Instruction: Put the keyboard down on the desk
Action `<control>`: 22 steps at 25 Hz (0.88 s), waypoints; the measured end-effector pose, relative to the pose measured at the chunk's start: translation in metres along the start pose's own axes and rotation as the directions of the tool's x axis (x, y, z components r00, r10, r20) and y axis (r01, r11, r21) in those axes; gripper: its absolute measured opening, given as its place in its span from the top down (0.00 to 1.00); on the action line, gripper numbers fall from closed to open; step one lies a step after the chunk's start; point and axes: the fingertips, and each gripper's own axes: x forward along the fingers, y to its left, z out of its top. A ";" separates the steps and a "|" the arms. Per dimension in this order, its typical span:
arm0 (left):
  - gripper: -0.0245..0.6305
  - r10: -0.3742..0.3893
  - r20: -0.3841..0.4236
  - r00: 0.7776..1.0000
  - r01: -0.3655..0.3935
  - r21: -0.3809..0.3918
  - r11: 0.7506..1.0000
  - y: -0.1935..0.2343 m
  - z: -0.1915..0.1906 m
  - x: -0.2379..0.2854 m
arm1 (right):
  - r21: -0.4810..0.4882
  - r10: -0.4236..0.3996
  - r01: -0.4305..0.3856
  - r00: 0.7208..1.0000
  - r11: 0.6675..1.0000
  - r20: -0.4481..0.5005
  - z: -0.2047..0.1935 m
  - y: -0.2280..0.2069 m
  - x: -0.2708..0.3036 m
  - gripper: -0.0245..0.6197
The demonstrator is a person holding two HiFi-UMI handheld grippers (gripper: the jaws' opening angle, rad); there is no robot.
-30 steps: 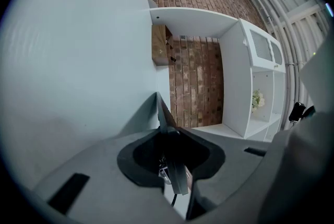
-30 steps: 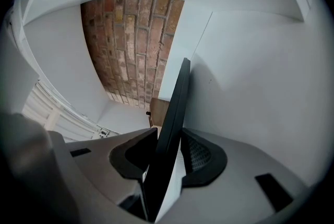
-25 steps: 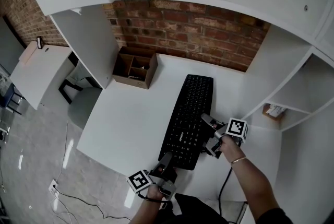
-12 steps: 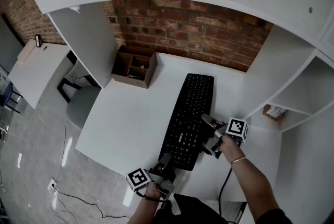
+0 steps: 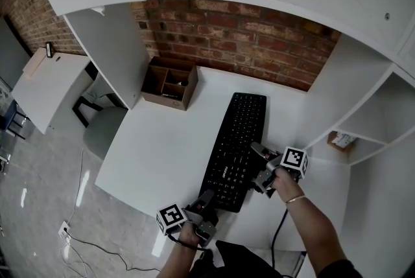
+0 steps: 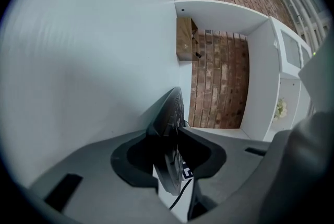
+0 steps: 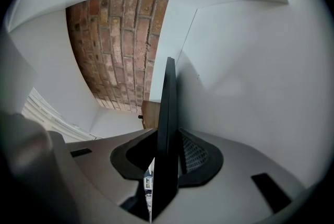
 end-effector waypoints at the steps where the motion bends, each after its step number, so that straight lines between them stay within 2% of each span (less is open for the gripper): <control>1: 0.80 0.007 -0.003 1.000 -0.007 0.000 1.000 0.001 -0.001 0.000 | 0.003 -0.003 0.003 1.000 1.000 0.004 0.000 0.000 0.000 0.79; 10: 0.79 0.024 -0.042 0.999 -0.025 -0.017 1.000 0.004 -0.003 -0.004 | 0.016 -0.009 0.009 1.000 1.000 0.028 -0.002 0.002 0.003 0.79; 16: 0.79 0.024 -0.040 0.999 -0.026 -0.029 0.999 0.007 -0.004 -0.016 | 0.013 -0.017 0.017 0.999 1.000 0.033 -0.006 0.003 0.008 0.79; 22: 0.79 0.066 -0.041 0.997 -0.068 -0.031 0.997 0.014 -0.012 -0.037 | -0.003 -0.023 0.024 1.000 1.000 0.018 -0.018 0.004 0.012 0.79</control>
